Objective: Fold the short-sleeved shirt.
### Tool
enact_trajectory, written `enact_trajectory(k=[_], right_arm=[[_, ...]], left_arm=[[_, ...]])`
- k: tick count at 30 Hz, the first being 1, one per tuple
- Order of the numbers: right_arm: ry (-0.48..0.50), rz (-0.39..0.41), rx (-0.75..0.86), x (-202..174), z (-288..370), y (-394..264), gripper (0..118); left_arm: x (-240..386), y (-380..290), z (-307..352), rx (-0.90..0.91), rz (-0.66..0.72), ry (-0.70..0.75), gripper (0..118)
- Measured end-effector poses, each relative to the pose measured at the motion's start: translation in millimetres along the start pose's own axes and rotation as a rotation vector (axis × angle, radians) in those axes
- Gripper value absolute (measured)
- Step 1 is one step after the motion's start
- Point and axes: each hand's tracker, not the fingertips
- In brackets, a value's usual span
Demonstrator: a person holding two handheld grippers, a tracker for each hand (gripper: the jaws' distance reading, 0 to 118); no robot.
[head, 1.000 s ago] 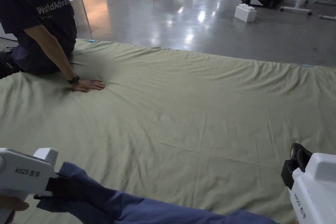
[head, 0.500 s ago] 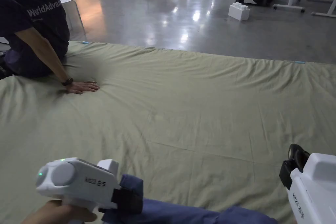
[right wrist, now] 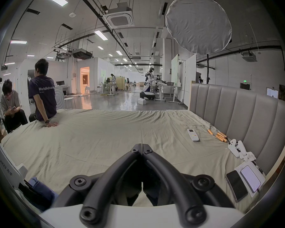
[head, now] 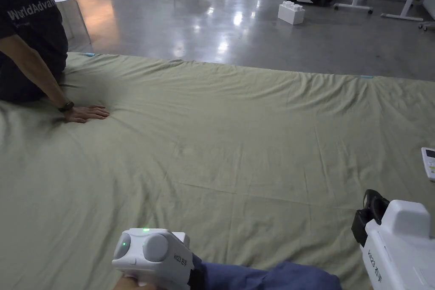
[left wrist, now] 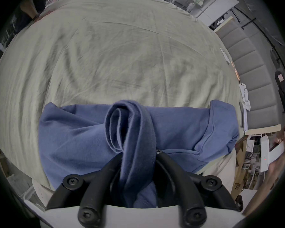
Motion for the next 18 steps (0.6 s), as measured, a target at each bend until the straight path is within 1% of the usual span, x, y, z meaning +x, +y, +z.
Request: enact_trajectory(k=[1,2,3,5,6,7,12,14,16,17,18], right_arm=[[-0.001,-0.002,-0.002,0.1,-0.1,-0.2,0],[-0.001,-0.003,-0.003,0.2,0.1,-0.2,0],[0.000,-0.004,-0.004,0.1,0.1,-0.2,0],[0.001,-0.003,-0.004,-0.4,0.2,-0.1,0],[0.001,-0.003,-0.003,-0.3,0.0,-0.2,0],[0.001,-0.003,-0.004,-0.3,0.0,-0.1,0],[0.000,-0.006,-0.006,1.0,-0.6,-0.5,0],[0.000,-0.010,-0.008,1.6,-0.5,-1.0,0],[-0.003,-0.013,-0.010,1.7,-0.5,-1.7,0],[-0.003,-0.015,-0.012,1.7,-0.7,-2.3,0],[-0.002,-0.018,-0.014,1.8,-1.1,-2.9,0]], left_arm=[[-0.6,0.7,1.8,0.000,-0.003,-0.012,22],[-3.2,1.3,5.5,-0.001,0.006,-0.037,31],[-5.0,1.5,9.6,0.001,0.018,-0.073,39],[-6.7,2.0,19.7,0.008,0.026,-0.113,62],[-7.1,1.9,26.0,0.011,0.018,-0.131,64],[-10.3,1.5,35.4,0.027,0.009,-0.170,64],[-29.3,3.6,75.2,0.130,0.043,-0.259,64],[-37.5,3.9,84.6,0.175,0.069,-0.261,62],[-44.3,4.6,83.8,0.191,0.078,-0.229,62],[-44.5,5.0,79.7,0.187,0.077,-0.202,54],[-43.6,5.3,73.8,0.178,0.075,-0.179,43]])
